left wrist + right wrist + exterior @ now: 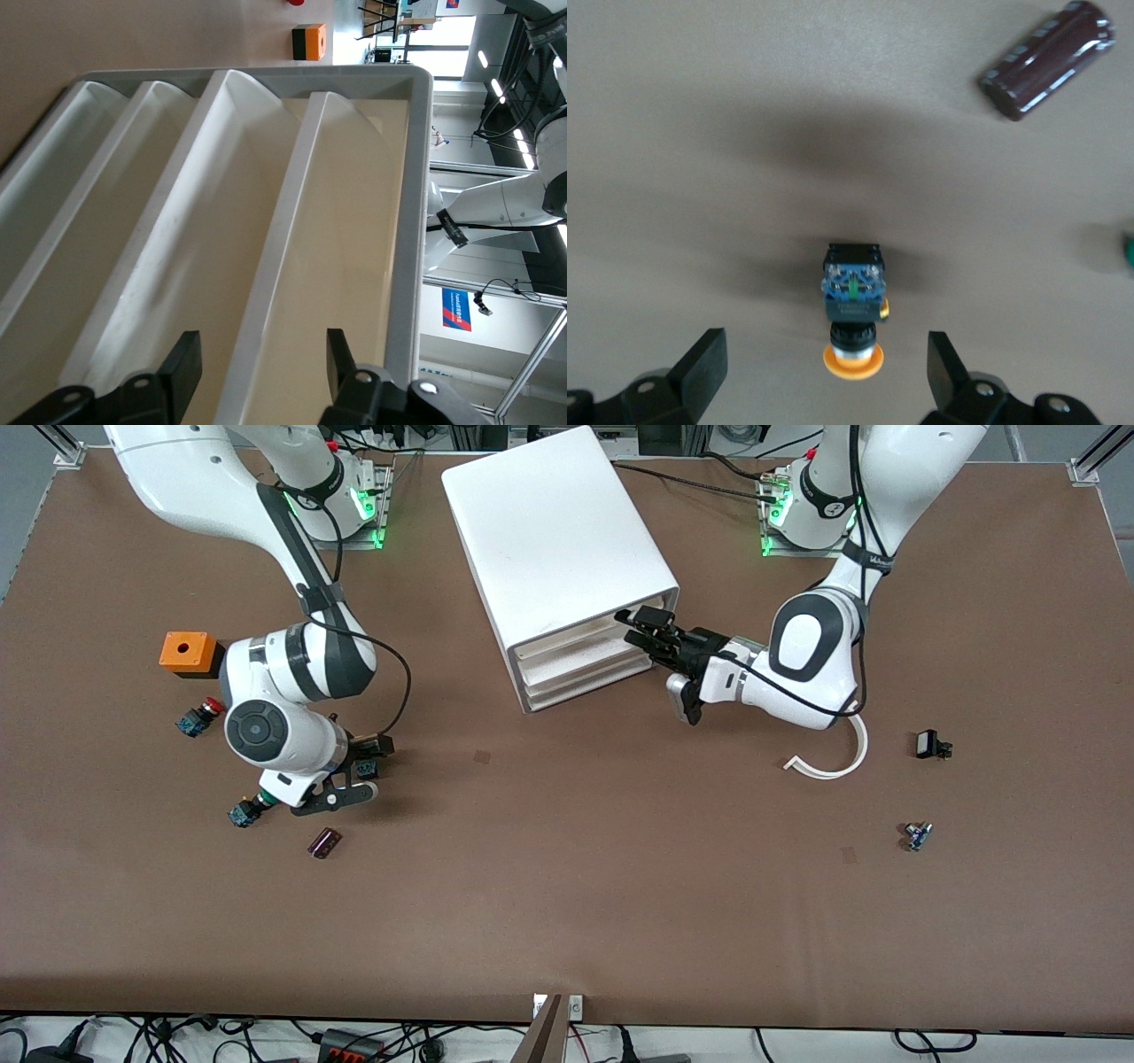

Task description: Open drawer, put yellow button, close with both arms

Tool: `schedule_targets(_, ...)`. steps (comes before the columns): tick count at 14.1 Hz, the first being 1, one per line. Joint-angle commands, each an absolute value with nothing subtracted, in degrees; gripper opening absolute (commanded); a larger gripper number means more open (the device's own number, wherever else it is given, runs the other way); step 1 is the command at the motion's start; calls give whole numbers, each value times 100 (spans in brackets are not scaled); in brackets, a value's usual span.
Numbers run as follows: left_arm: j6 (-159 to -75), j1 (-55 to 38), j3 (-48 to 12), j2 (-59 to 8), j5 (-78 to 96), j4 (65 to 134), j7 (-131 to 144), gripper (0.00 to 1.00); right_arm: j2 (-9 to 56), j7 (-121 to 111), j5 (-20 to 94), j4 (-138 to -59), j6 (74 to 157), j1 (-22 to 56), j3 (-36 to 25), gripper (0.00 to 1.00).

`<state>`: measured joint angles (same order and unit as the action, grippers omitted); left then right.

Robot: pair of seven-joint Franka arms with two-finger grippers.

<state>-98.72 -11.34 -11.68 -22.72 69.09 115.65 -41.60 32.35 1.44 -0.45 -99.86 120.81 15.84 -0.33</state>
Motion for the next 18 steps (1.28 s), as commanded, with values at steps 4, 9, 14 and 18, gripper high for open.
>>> schedule_targets(4, -10397, -1231, -1414, -2232, 7102, 11768, -4324, 63, 3524, -79, -114, -9993, 12314, 1635, -61, 100)
schedule_targets(9, -10336, -1204, -1424, -2232, 7102, 11769, -4472, 32, 3586, -185, -114, -10178, 12287, 1573, -62, 100)
schedule_targets(14, -10336, -1160, -1415, -2329, 7102, 11690, -4773, 4, 3586, -229, -114, -10318, 12278, 1573, -62, 98)
schedule_targets(18, -10336, -915, -1363, -2487, 7014, 11304, -4729, 3, 3525, -150, -53, -10222, 12129, 1564, -97, 2)
